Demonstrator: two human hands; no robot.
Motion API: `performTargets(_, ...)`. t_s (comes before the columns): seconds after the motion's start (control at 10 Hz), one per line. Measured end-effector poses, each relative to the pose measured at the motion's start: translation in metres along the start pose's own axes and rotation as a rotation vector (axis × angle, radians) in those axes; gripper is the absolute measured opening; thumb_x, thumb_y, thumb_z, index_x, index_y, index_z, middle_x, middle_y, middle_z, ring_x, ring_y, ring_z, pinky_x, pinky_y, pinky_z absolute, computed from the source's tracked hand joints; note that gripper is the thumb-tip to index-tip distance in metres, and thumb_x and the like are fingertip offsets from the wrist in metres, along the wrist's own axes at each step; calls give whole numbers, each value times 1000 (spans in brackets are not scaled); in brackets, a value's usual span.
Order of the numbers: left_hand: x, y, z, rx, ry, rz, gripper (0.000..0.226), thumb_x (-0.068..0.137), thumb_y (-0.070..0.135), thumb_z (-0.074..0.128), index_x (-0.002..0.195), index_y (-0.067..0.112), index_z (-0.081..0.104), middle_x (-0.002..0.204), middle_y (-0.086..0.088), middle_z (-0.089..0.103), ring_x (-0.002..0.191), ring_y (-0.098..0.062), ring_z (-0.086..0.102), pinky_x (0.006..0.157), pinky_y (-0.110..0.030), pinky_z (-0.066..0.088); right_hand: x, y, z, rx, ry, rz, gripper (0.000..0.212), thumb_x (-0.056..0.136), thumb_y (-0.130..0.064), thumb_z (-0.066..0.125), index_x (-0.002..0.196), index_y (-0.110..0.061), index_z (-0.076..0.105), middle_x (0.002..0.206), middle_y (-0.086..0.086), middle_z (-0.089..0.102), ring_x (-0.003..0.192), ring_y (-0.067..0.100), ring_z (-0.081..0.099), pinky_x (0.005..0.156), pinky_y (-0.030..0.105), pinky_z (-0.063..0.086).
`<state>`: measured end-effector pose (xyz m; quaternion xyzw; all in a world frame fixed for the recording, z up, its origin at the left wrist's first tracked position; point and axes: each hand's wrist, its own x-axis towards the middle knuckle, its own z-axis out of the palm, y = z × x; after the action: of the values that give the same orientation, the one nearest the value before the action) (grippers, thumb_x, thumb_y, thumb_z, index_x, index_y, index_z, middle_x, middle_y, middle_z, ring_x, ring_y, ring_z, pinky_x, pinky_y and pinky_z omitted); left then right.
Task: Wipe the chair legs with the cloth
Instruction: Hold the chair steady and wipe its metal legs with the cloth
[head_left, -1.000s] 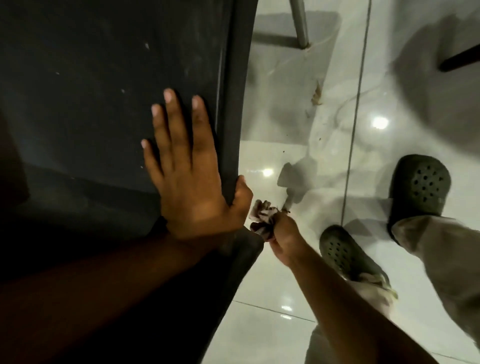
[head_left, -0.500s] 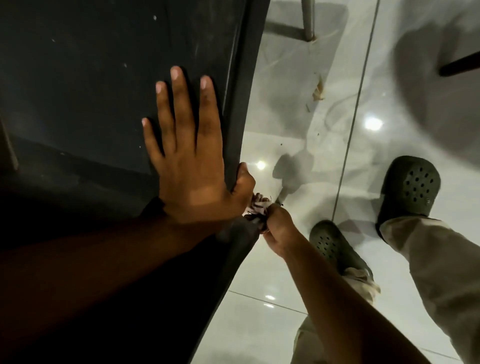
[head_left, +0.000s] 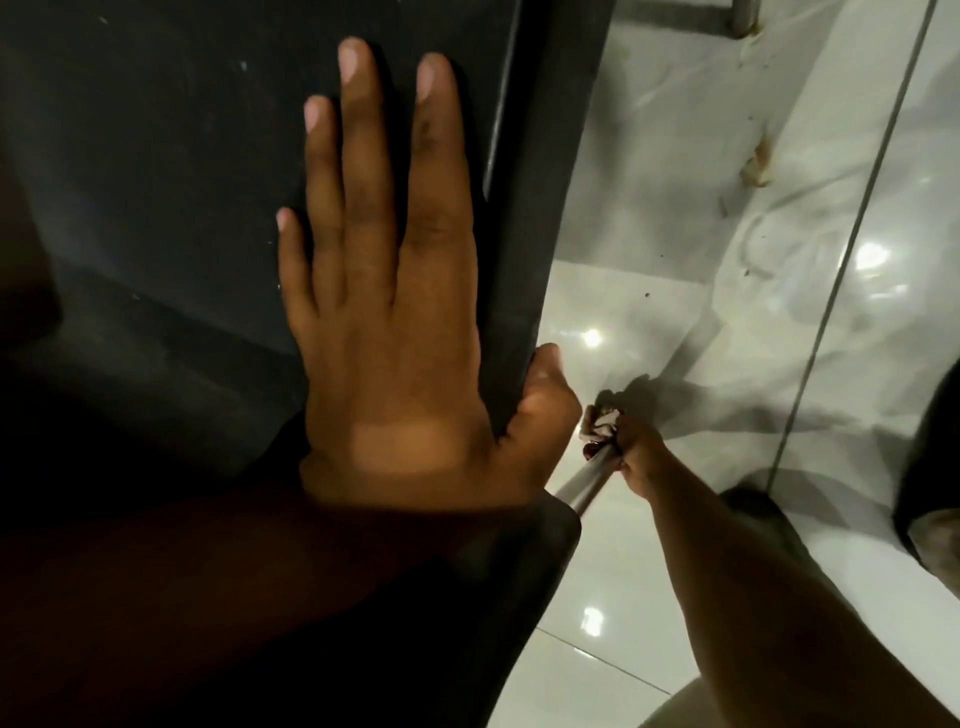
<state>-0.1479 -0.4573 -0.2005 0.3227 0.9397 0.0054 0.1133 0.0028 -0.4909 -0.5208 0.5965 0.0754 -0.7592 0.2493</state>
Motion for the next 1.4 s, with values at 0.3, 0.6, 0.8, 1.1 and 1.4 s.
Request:
performTargets(0.3, -3, 0, -6, 25, -74, -19, 110, 67, 43, 60, 152, 13, -2, 163, -20, -1, 151, -38, -4, 117, -64, 5, -93, 4, 19, 55, -81, -115, 23, 86, 4, 41, 84, -11, 58, 80, 9, 55, 65, 21, 54, 65, 33, 39)
performTargets(0.6, -5, 5, -13, 10, -89, -17, 106, 67, 43, 57, 153, 10, 5, 162, -23, 7, 150, -40, 3, 115, -66, 9, -212, 11, 51, -279, -169, -289, 18, 92, -15, 50, 105, -15, 63, 88, -4, 65, 68, 7, 64, 54, 20, 51)
performTargets(0.8, -7, 2, -12, 20, -77, -3, 104, 68, 46, 55, 152, 14, 2, 162, -22, 8, 150, -40, 3, 116, -66, 9, -201, 21, 54, -256, -101, -338, 20, 98, -14, 44, 85, -21, 58, 69, -11, 66, 62, 3, 62, 58, 21, 50)
performTargets(1.1, -6, 2, -7, -29, -64, 8, 98, 74, 51, 47, 151, 17, -4, 163, -19, 0, 151, -35, -4, 117, -63, 6, -76, -4, 17, -63, 0, -175, 25, 98, 0, 32, 93, -8, 56, 84, 31, 50, 70, 33, 56, 65, 33, 54)
performTargets(1.4, -9, 4, -6, -9, -75, -7, 107, 63, 50, 46, 149, 26, -12, 165, -9, -7, 152, -25, -13, 119, -58, 6, 33, 14, 2, -116, 244, -126, 41, 91, -6, 61, 130, -2, 52, 123, 9, 59, 107, 20, 56, 86, 39, 47)
